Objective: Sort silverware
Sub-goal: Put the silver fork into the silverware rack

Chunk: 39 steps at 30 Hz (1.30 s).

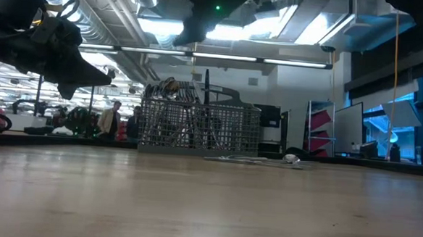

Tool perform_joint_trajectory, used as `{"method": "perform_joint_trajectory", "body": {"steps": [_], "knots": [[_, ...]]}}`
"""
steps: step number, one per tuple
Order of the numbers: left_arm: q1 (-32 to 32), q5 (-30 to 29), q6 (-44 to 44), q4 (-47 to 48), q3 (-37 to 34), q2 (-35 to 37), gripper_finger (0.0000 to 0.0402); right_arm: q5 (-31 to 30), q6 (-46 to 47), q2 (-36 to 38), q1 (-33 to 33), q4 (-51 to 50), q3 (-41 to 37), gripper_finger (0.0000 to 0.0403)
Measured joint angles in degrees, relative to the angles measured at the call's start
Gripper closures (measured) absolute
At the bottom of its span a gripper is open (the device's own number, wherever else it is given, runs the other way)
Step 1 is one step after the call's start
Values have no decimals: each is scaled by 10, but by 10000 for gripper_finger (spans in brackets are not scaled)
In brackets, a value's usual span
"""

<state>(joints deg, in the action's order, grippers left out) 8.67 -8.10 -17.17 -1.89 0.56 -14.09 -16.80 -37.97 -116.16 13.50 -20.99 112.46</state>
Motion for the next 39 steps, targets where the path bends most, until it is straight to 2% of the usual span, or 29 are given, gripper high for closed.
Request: {"method": "perform_joint_trajectory", "body": {"steps": [7,10,13,16,20,24,29,34,39], "knots": [[0,0,0,0,0,0,398,84,52,0,0,-17,0,146],[0,0,0,0,0,0,398,83,52,0,0,-46,0,146],[0,0,0,0,0,0,398,55,57,1,0,-78,0,146],[0,0,0,0,0,0,398,45,112,12,0,-89,-1,146],[0,0,0,0,0,0,398,83,138,50,0,-103,-1,146],[0,0,0,0,0,0,398,89,142,98,0,-146,-1,146],[0,0,0,0,0,0,398,105,186,166,6,-248,0,146],[0,0,0,0,0,0,398,173,241,227,19,-359,-1,146],[0,0,-38,0,0,0,398,199,269,303,19,-352,-80,146]]}}
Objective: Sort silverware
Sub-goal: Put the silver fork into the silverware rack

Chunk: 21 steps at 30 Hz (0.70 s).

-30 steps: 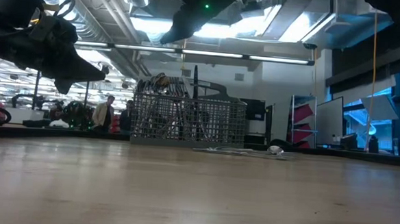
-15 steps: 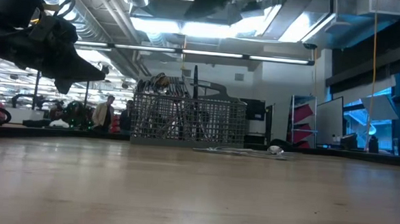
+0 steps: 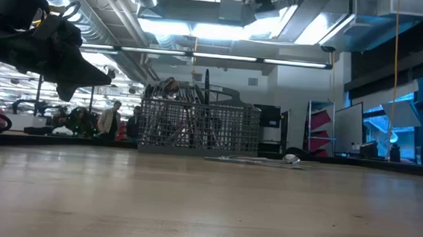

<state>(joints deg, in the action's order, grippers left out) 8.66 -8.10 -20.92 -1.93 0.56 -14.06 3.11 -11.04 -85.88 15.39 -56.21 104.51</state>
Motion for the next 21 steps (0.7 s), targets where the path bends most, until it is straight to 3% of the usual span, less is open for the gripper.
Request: {"method": "perform_joint_trajectory", "body": {"steps": [12,17,21], "knots": [[0,0,-18,0,0,0,398,-50,130,215,0,226,-370,145],[0,0,-24,-1,0,0,398,-13,224,227,0,256,-464,145],[0,0,-36,-2,0,0,398,-2,242,210,0,262,-516,145]]}}
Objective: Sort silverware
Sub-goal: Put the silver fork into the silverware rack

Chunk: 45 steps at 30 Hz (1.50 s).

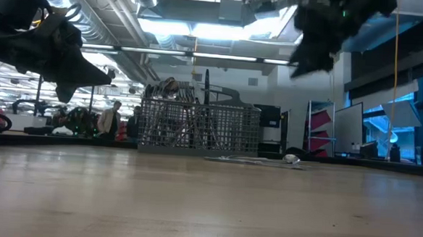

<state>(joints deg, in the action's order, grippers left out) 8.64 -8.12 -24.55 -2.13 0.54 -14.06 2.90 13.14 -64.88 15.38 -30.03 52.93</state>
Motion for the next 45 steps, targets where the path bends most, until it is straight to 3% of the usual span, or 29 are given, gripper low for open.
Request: {"method": "perform_joint_trajectory", "body": {"steps": [11,25,34,45], "knots": [[0,0,-6,0,0,0,398,-10,-20,-99,0,20,-42,145],[0,0,-6,1,0,0,398,-99,-88,-181,6,169,-42,145],[0,0,-6,2,0,0,398,-48,-195,-255,82,200,-42,146],[0,0,-6,2,0,0,398,22,-232,-301,167,201,-42,146]]}}
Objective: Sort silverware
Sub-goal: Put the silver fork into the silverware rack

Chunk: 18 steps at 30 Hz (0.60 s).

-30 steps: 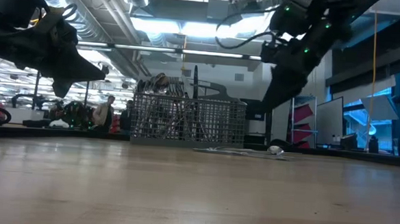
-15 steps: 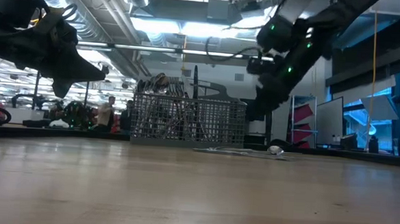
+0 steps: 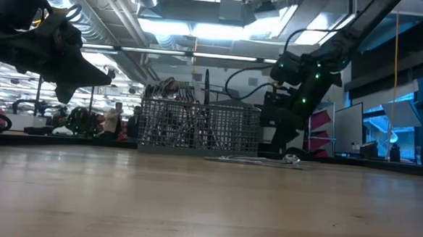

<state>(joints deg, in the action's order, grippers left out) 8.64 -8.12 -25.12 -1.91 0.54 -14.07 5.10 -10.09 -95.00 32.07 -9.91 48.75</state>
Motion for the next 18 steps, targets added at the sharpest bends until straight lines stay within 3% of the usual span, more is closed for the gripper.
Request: {"method": "perform_joint_trajectory", "body": {"steps": [8,18], "knots": [[0,0,0,0,0,0,398,-4,-26,-35,2,24,0,154],[0,0,0,0,0,0,398,0,-24,-73,2,43,2,248]]}}
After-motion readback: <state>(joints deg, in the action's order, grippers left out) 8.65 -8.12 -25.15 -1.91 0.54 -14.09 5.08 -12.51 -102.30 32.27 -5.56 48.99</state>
